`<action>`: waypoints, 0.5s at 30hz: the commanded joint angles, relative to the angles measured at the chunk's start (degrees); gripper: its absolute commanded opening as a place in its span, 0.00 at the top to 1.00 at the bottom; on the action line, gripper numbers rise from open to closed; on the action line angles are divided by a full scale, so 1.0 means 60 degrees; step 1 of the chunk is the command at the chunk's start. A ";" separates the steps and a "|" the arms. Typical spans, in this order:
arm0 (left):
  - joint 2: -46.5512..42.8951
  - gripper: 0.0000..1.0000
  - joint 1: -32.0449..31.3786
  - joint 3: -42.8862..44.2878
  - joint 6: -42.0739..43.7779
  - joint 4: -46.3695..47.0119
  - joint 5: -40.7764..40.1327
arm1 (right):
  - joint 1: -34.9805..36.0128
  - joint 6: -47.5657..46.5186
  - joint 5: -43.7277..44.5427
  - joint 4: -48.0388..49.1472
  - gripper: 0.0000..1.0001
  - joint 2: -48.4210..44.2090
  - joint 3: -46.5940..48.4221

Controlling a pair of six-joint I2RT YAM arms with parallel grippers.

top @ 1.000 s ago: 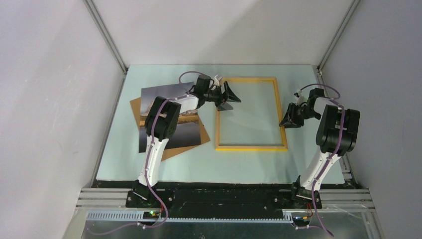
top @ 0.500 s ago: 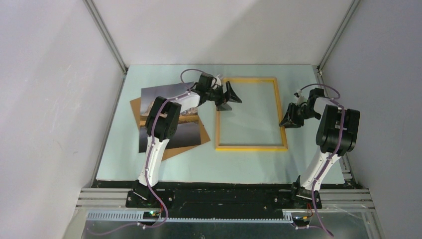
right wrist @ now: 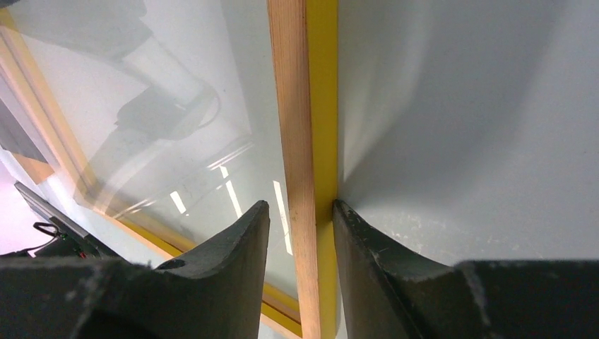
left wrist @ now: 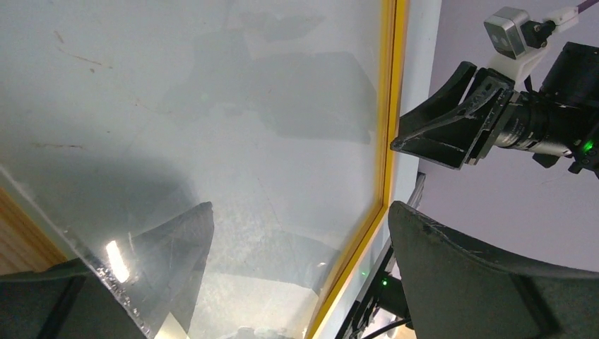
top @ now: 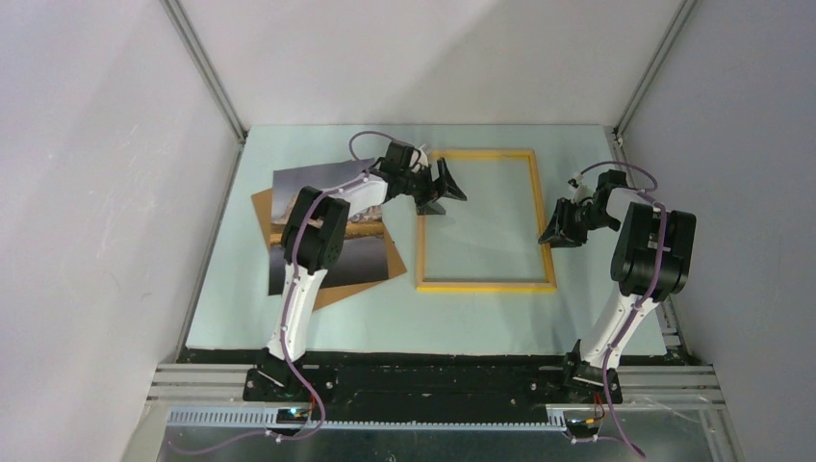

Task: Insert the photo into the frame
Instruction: Place the photo frame item in the photo frame.

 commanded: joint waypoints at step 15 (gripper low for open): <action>-0.0430 0.00 -0.0178 0.0447 0.0874 -0.1077 -0.0883 | 0.0163 -0.0036 0.0056 -0.0151 0.54 -0.0382 0.0660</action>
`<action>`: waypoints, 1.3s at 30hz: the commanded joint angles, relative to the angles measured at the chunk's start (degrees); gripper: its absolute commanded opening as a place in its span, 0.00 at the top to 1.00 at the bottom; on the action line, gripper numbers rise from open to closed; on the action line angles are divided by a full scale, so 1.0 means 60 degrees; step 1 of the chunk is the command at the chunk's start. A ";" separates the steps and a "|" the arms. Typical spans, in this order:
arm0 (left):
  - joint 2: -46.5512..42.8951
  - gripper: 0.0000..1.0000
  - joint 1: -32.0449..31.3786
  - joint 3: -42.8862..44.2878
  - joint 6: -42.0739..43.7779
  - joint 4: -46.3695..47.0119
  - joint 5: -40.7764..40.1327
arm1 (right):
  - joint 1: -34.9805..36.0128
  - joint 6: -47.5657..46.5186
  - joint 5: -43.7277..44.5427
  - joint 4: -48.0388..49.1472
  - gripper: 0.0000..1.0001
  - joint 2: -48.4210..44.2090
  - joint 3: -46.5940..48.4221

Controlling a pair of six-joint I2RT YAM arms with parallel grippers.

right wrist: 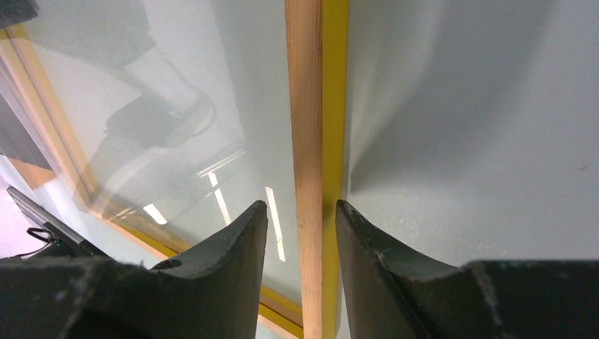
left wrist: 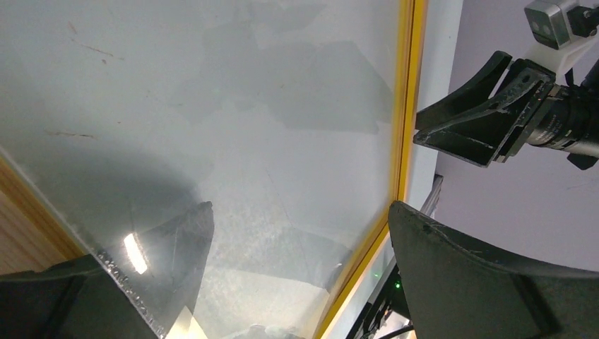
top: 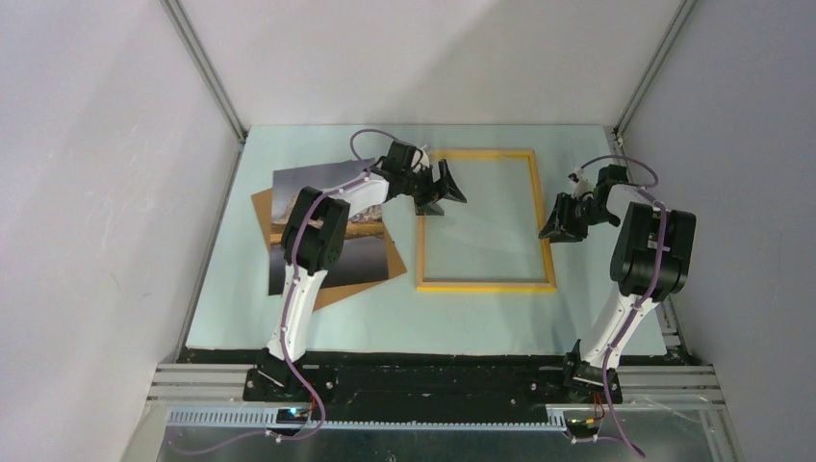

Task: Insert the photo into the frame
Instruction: Place the photo frame item in the photo frame.

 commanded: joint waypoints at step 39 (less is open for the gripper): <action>-0.0138 0.00 -0.0203 0.0621 0.0858 -0.1601 -0.1338 | 0.1832 -0.0373 0.0336 0.0229 0.54 -0.1100 0.1300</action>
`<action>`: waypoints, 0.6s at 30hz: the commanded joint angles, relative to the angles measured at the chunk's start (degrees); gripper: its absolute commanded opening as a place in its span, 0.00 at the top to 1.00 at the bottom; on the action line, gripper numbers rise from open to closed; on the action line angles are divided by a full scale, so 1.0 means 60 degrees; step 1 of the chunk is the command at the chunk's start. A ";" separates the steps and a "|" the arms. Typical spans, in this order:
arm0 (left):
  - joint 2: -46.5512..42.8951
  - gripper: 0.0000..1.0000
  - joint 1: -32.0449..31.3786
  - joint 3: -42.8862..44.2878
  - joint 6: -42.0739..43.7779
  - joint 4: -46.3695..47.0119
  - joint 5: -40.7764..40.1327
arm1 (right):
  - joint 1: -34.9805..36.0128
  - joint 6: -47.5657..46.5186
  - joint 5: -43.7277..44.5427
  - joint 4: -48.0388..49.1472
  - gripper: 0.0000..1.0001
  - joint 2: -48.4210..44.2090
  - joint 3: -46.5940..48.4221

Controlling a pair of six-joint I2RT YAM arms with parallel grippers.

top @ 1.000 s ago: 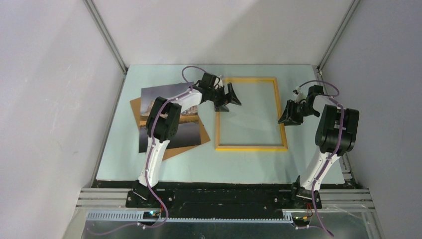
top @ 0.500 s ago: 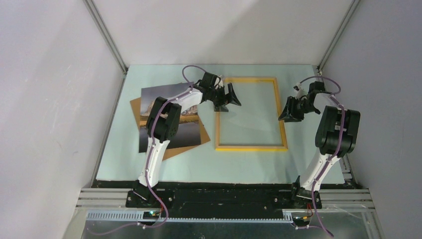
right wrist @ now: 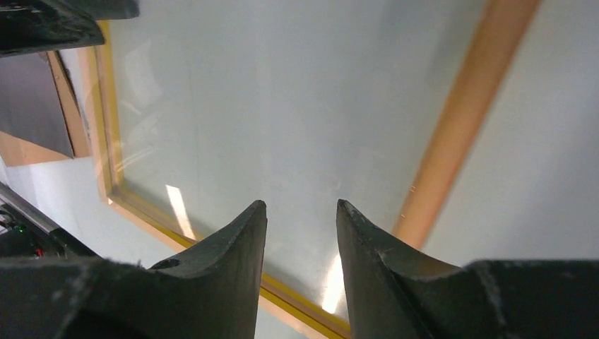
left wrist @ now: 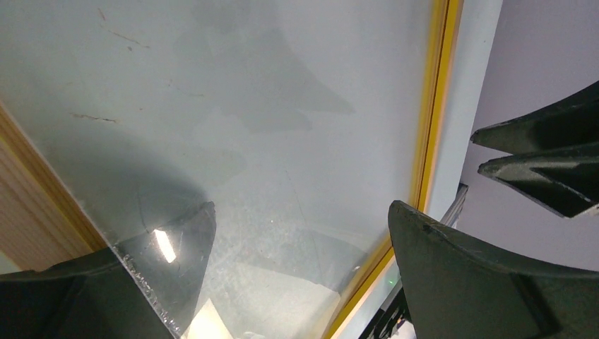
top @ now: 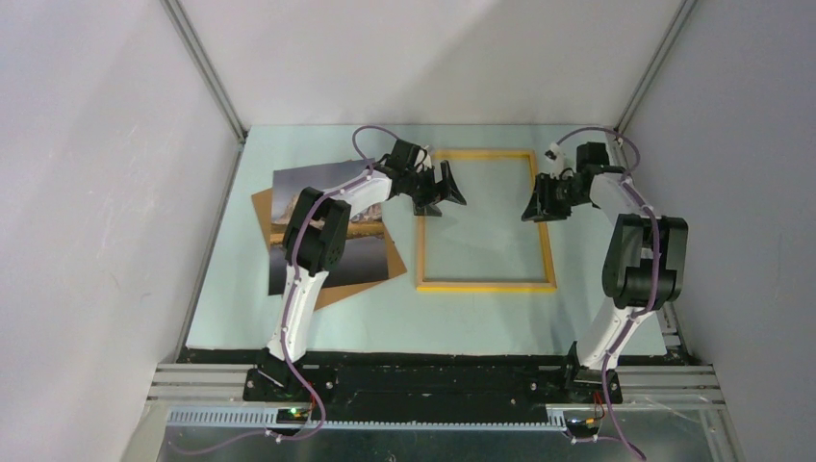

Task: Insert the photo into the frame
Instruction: Place the photo frame item in the photo frame.

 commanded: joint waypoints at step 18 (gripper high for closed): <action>-0.0194 0.00 -0.0045 0.0067 0.0460 -0.0470 -0.0420 | 0.2730 -0.0270 0.0449 0.0425 0.55 0.1684 0.1897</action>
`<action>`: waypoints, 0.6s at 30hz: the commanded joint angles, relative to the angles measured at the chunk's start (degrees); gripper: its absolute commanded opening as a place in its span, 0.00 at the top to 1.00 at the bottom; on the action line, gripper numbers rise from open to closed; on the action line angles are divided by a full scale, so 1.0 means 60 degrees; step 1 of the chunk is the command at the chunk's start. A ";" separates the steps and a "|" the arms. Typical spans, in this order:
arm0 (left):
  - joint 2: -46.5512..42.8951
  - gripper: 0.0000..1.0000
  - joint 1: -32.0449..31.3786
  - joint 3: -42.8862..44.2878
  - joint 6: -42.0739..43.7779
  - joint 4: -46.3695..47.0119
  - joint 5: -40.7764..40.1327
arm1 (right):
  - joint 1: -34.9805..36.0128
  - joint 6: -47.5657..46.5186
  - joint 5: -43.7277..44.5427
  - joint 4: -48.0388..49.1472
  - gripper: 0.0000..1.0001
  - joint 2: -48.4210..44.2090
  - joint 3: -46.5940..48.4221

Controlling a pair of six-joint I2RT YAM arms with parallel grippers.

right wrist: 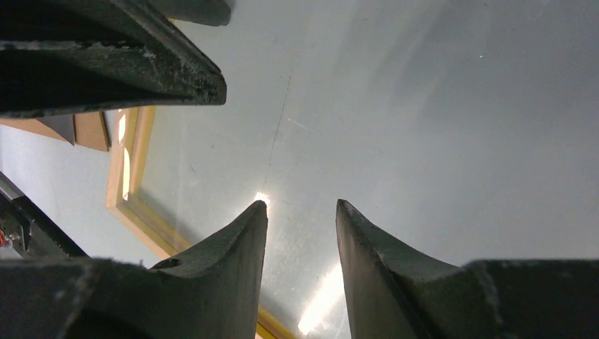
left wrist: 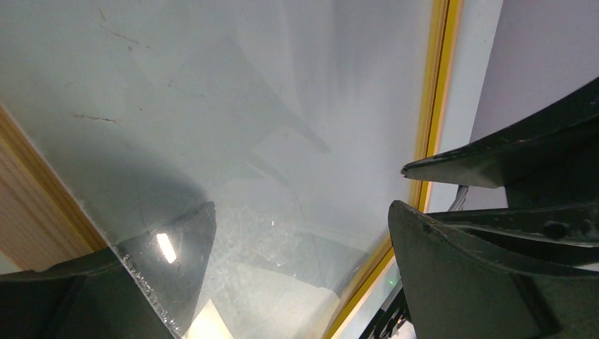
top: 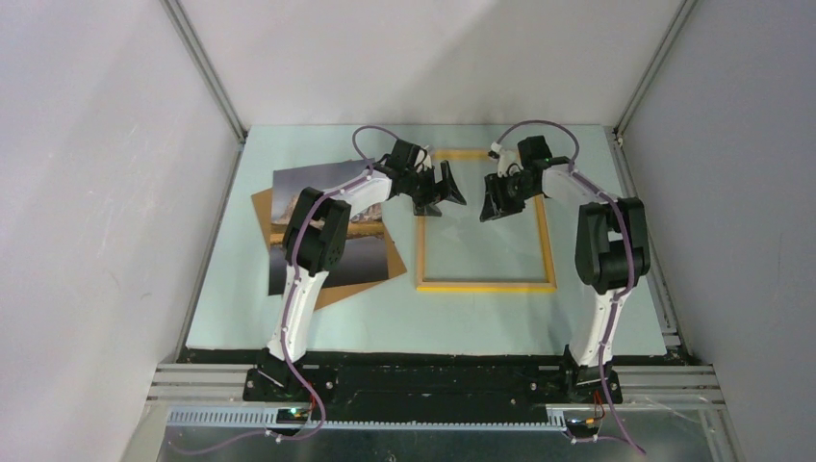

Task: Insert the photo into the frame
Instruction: Place the photo frame item in the photo frame.

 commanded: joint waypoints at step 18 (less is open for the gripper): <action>-0.0692 0.00 -0.0027 -0.0264 0.0609 -0.0487 -0.0524 | 0.0231 -0.0083 0.0983 -0.0029 0.55 0.1051 0.0786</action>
